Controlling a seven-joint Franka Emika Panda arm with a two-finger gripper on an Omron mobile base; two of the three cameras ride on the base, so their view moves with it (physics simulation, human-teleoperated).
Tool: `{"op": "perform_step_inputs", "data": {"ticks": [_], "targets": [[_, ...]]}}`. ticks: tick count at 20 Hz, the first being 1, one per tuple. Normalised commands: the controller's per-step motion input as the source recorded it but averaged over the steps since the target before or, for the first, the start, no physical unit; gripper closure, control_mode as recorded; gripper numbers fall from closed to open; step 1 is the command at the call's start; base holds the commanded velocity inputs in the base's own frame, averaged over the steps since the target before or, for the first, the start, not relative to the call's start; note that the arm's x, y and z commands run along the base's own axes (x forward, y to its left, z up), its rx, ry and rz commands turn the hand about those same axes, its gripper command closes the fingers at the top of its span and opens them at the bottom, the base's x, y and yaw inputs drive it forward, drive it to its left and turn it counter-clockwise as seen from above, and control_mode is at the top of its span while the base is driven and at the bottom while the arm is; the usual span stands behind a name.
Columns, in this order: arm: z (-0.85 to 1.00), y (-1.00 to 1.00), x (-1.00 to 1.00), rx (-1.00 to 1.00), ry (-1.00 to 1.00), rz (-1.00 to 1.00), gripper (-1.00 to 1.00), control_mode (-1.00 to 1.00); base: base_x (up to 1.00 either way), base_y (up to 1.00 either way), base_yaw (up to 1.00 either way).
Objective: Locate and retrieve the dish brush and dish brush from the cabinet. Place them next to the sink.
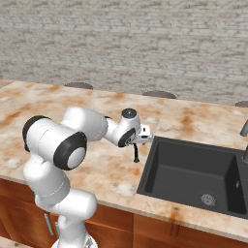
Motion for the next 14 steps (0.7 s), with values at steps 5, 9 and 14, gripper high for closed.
{"op": "perform_step_inputs", "data": {"ticks": [5, 9, 14], "targets": [[0.94, 0.13, -0.31, 0.06, 0.02, -0.18, -1.0, -1.0, 0.0, 0.0, 0.0], [0.48, 0.43, 0.0, 0.04, 0.01, -0.22, -1.0, -1.0, 0.0, 0.0, 0.0], [0.45, 0.43, -0.05, 0.07, 0.03, -0.21, -1.0, -1.0, 0.0, 0.0, 0.0]]}}
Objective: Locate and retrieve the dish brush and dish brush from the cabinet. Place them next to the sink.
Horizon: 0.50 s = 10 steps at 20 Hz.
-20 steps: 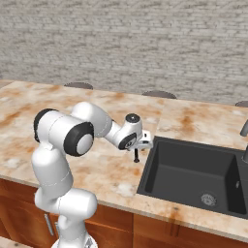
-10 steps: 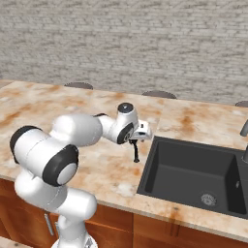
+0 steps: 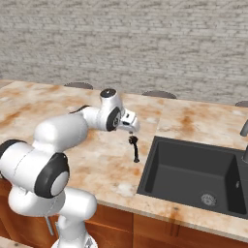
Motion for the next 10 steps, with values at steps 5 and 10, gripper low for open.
{"op": "perform_step_inputs", "data": {"ticks": [5, 10], "targets": [[0.43, 0.41, -0.16, 0.07, 0.03, -0.21, -1.0, -1.0, 0.0, 0.0, 0.0], [0.07, 0.1, -0.34, 0.05, -0.02, -0.03, -1.0, -1.0, 0.0, 0.0, 0.0]]}}
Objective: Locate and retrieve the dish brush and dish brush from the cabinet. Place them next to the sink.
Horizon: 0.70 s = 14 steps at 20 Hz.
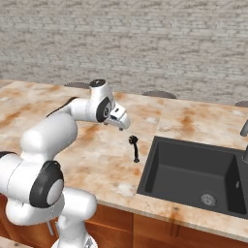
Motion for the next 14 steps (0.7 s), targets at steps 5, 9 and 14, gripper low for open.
{"op": "perform_step_inputs", "data": {"ticks": [5, 9, 14], "targets": [[0.0, -0.06, -0.98, 0.0, -0.07, 0.13, -1.0, -1.0, 0.0, 0.0, 0.0], [0.38, 0.12, -0.84, 0.0, -0.1, 0.13, -1.0, -1.0, 0.0, 0.0, 0.0], [0.5, 0.36, -0.77, 0.0, -0.07, 0.1, -1.0, -1.0, 0.0, 0.0, 0.0]]}}
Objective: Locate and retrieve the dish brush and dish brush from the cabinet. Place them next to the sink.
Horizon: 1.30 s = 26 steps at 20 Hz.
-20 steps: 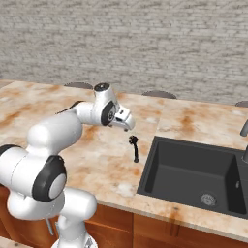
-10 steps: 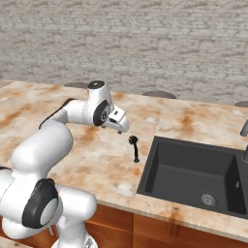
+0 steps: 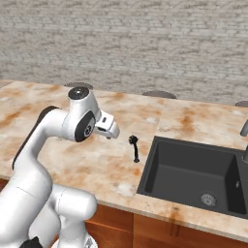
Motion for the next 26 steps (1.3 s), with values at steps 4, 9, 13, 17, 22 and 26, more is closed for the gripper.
{"op": "perform_step_inputs", "data": {"ticks": [4, 9, 13, 17, 22, 26], "targets": [[0.51, 0.32, -0.75, -0.01, -0.1, 0.06, -1.0, -1.0, 0.0, 0.0, 0.0], [0.41, 0.06, -0.74, -0.03, -0.12, 0.01, -1.0, -1.0, 0.0, 0.0, 0.0], [0.45, 0.13, -0.79, -0.02, -0.13, 0.0, -1.0, -1.0, 0.0, 0.0, 0.0], [0.32, 0.19, -0.73, -0.1, -0.04, 0.0, -1.0, -1.0, 0.0, 0.0, 0.0], [0.06, 0.11, -0.54, -0.13, 0.01, 0.0, -1.0, -1.0, 0.0, 0.0, 0.0], [-0.04, 0.03, -0.19, -0.01, 0.0, 0.0, -1.0, -1.0, 0.0, 0.0, 0.0]]}}
